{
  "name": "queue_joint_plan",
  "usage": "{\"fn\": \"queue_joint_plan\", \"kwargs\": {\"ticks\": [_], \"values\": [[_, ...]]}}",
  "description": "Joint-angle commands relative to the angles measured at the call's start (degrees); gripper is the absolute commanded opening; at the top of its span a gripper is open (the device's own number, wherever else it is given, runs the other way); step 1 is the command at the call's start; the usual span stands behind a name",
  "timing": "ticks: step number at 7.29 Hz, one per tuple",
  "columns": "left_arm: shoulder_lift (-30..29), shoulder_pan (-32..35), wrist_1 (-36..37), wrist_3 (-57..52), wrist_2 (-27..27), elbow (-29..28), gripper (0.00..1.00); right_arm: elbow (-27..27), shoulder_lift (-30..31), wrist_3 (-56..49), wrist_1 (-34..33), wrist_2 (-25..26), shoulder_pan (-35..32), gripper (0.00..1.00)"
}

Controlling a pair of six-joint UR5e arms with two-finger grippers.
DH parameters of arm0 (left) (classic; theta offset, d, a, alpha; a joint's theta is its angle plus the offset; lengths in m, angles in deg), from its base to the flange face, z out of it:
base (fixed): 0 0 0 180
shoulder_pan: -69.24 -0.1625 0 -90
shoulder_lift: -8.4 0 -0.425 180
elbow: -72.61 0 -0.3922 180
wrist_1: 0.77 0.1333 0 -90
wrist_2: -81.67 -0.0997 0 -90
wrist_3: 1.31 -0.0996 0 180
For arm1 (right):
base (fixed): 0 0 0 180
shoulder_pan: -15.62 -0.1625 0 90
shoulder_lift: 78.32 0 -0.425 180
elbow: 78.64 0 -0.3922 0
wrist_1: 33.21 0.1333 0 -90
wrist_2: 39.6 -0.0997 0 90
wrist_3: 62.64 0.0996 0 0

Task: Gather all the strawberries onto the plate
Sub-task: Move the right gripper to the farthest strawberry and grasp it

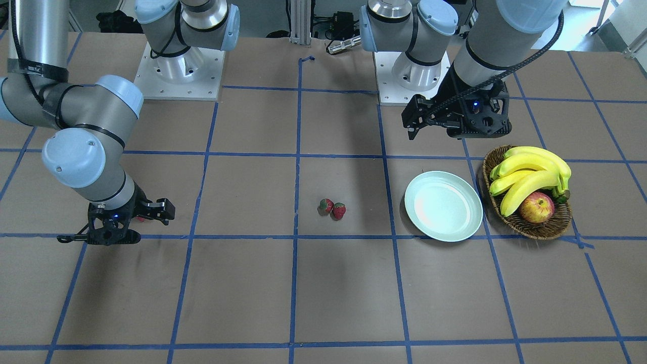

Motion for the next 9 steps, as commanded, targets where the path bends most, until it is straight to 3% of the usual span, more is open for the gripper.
{"fn": "queue_joint_plan", "kwargs": {"ticks": [1, 3, 4, 5, 8, 9], "values": [[0.1, 0.0, 0.0, 0.0, 0.0, 0.0, 1.00, 3.8, 0.0, -1.7, -3.2, 3.2, 0.5, 0.86], [0.1, 0.0, 0.1, 0.0, 0.0, 0.0, 1.00, 5.0, -0.5, -1.7, -3.1, 5.7, 0.7, 0.72], [0.1, 0.0, 0.1, 0.0, 0.0, -0.1, 1.00, 6.1, -0.4, -1.8, -3.8, 5.6, 0.7, 0.55], [0.1, 0.0, 0.0, 0.0, 0.0, 0.0, 1.00, 6.2, -0.4, -2.5, -4.5, 5.7, 1.0, 0.50], [0.1, 0.0, 0.1, 0.0, 0.0, 0.0, 1.00, 6.2, -0.3, -7.9, -5.3, 5.3, 3.3, 0.13], [0.1, 0.0, 0.0, 0.0, 0.0, 0.0, 1.00, 5.6, 0.0, -7.4, -4.4, 5.3, 3.3, 0.12]]}}
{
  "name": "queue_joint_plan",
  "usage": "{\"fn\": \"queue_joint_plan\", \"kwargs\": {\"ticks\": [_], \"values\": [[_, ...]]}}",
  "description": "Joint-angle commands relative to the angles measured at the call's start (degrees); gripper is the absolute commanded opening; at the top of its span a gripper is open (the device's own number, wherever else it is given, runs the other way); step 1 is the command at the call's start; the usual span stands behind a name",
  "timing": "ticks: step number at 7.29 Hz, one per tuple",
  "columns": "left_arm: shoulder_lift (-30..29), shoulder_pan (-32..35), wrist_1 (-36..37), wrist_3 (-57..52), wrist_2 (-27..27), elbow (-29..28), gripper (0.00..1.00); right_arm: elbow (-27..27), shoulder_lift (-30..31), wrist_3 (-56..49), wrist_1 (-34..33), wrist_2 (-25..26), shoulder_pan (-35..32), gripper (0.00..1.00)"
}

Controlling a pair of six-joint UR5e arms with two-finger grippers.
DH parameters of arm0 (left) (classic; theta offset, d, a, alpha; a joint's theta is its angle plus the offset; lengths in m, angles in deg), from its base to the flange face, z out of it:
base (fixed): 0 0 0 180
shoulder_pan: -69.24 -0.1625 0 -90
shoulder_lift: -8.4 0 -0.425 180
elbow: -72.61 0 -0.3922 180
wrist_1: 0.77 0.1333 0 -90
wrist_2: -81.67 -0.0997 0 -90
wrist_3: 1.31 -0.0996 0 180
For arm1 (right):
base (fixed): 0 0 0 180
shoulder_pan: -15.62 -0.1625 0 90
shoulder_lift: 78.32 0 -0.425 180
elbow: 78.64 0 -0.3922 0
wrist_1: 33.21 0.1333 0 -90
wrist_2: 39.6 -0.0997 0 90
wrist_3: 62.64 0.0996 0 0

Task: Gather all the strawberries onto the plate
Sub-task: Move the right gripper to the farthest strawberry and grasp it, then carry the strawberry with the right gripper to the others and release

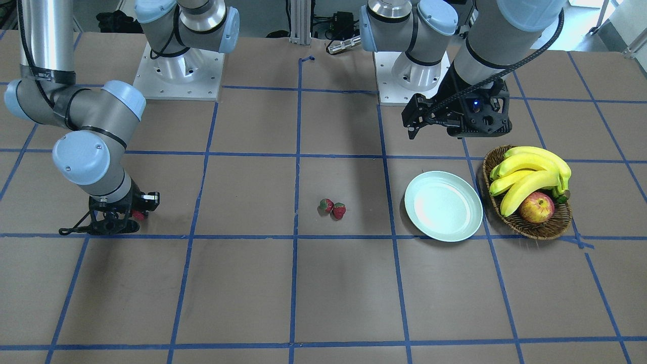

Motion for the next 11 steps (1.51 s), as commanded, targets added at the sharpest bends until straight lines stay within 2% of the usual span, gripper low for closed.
{"fn": "queue_joint_plan", "kwargs": {"ticks": [1, 2, 3, 4, 5, 7, 8, 9, 11], "values": [[0.0, 0.0, -0.1, 0.0, 0.0, 0.0, 1.00, -2.7, 0.5, 1.9, 1.4, -1.3, -0.7, 0.12], [0.0, 0.0, 0.0, 0.0, 0.1, 0.0, 1.00, -6.3, 1.0, 6.5, 6.8, -7.1, -3.9, 0.12], [0.0, 0.0, 0.0, 0.0, 0.1, -0.1, 1.00, -9.4, 0.8, 13.7, 9.6, -9.9, -8.6, 0.12], [0.0, 0.0, -0.1, 0.0, 0.0, 0.0, 1.00, -10.3, 0.6, 20.0, 9.5, -11.5, -13.1, 0.12], [0.0, 0.0, -0.1, 0.0, 0.0, 0.0, 1.00, -12.1, -0.5, 24.0, 9.0, -15.5, -18.4, 0.12], [-0.1, 0.0, -0.1, 0.0, 0.1, 0.0, 1.00, -21.1, -7.1, 42.8, 6.6, -19.0, -29.5, 0.12], [-0.1, 0.0, -0.1, 0.0, 0.0, 0.0, 1.00, -26.3, -11.1, 44.8, 6.6, -20.8, -32.0, 0.13], [-0.1, 0.0, -0.1, 0.0, 0.0, 0.0, 1.00, -28.8, -13.1, 46.2, 6.6, -23.0, -32.8, 0.13], [-0.1, 0.0, -0.1, 0.0, 0.0, 0.0, 1.00, -28.6, -14.0, 46.8, 6.6, -24.0, -34.2, 0.12]]}}
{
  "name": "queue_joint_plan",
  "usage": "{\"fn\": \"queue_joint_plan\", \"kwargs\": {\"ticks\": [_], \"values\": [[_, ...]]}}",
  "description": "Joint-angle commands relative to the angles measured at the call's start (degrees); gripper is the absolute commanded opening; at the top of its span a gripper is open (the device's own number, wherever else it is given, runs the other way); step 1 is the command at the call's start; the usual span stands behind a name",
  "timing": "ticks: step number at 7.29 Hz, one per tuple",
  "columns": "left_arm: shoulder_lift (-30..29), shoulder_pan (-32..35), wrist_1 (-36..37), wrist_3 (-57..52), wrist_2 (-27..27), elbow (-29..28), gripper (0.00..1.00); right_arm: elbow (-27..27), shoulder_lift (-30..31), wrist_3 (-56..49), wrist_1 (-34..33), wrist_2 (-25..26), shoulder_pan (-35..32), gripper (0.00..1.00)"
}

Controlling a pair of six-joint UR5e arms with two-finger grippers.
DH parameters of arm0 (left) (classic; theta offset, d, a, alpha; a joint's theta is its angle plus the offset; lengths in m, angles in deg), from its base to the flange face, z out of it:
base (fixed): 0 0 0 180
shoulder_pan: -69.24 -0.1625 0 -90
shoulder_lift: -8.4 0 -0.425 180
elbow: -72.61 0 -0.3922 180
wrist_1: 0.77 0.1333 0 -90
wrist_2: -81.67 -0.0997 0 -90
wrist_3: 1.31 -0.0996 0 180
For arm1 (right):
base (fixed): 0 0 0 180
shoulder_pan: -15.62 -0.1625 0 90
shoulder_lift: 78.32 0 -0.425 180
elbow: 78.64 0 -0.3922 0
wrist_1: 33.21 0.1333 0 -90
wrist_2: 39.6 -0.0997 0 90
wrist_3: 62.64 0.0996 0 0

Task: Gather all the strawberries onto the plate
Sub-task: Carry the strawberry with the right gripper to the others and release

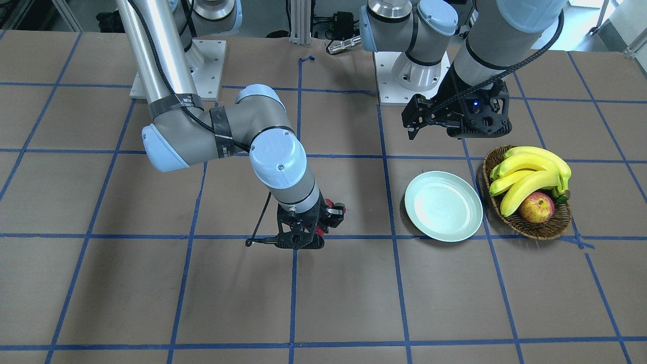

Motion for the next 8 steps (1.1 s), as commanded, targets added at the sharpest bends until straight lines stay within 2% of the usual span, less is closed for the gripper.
{"fn": "queue_joint_plan", "kwargs": {"ticks": [1, 2, 4, 5, 6, 7, 8], "values": [[0.0, 0.0, 0.0, 0.0, 0.0, 0.0, 1.00, -0.5, -1.4, 0.9, -0.1, -2.3, -1.2, 0.15], [0.0, 0.0, 0.0, 0.0, 0.0, 0.0, 1.00, -0.2, -2.4, 1.0, -0.1, -7.9, -1.3, 0.13], [0.1, 0.0, 0.0, 0.0, 0.0, 0.1, 1.00, -0.2, -4.5, 1.5, -2.5, -9.9, -1.5, 0.13], [0.1, 0.0, 0.0, 0.0, 0.0, 0.1, 1.00, -0.2, -4.7, 1.5, -2.8, -10.2, -2.0, 0.17], [0.0, 0.0, 0.0, 0.0, 0.1, 0.1, 1.00, -0.1, -4.9, 1.6, -2.8, -10.2, -2.3, 0.31], [0.0, 0.1, 0.0, 0.1, 0.1, 0.1, 1.00, 0.5, -5.0, 1.6, -2.8, -9.9, -2.6, 0.80], [0.0, 0.1, 0.0, 0.1, 0.1, 0.1, 1.00, 1.6, -4.4, 1.6, -2.8, -9.4, -2.7, 1.00]]}}
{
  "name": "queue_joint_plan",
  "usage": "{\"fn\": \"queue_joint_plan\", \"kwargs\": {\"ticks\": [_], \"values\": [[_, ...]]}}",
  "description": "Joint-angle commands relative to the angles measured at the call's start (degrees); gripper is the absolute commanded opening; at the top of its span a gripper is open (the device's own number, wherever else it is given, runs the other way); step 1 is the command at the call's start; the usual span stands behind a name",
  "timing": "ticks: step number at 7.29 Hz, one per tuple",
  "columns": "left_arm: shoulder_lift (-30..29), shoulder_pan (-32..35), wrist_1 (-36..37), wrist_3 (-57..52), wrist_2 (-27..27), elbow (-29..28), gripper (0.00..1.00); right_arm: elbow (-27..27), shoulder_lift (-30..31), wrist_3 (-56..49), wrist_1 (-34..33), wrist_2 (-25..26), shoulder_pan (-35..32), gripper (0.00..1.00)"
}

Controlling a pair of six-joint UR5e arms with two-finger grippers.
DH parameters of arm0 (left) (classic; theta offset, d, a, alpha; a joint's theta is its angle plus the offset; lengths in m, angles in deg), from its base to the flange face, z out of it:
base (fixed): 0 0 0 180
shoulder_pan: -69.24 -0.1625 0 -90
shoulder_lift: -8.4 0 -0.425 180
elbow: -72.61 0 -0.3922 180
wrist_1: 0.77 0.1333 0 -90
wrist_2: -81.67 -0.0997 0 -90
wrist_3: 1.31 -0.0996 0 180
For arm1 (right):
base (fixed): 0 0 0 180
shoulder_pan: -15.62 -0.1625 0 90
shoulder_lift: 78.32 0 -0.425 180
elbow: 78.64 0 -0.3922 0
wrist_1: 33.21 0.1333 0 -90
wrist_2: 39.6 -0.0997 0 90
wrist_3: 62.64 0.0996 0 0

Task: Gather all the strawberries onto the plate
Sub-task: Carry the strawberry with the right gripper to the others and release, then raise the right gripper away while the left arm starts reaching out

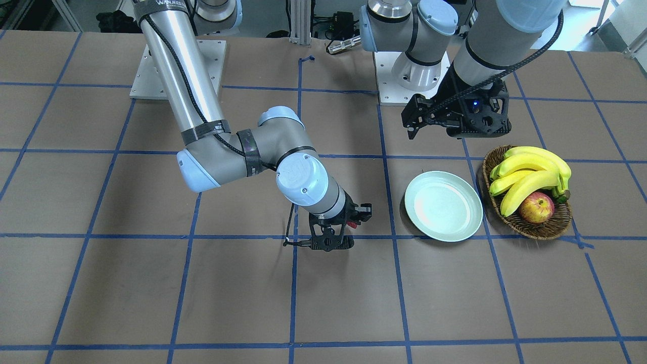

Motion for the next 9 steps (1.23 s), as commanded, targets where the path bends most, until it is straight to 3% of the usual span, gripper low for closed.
{"fn": "queue_joint_plan", "kwargs": {"ticks": [1, 3, 5, 7, 9], "values": [[0.0, 0.0, 0.0, 0.0, -0.1, 0.0, 1.00, 1.0, 1.6, -0.2, 0.0, 0.8, -0.2, 1.00], [0.1, -0.3, 0.1, -0.1, 0.1, -0.2, 1.00, 1.2, 5.7, -2.3, 1.5, 7.8, -0.2, 1.00], [0.1, -0.1, -0.2, -0.2, -0.2, -0.1, 1.00, 0.4, 11.6, -5.3, 8.6, 17.1, 1.2, 1.00], [-0.4, -0.5, -0.3, -0.5, -0.3, -0.1, 1.00, -0.4, 17.7, -7.1, 15.9, 22.1, 6.2, 1.00], [-1.0, -0.7, 3.7, -0.5, -0.6, -0.1, 1.00, -3.2, 22.8, -9.1, 25.8, 22.5, 12.9, 1.00]]}}
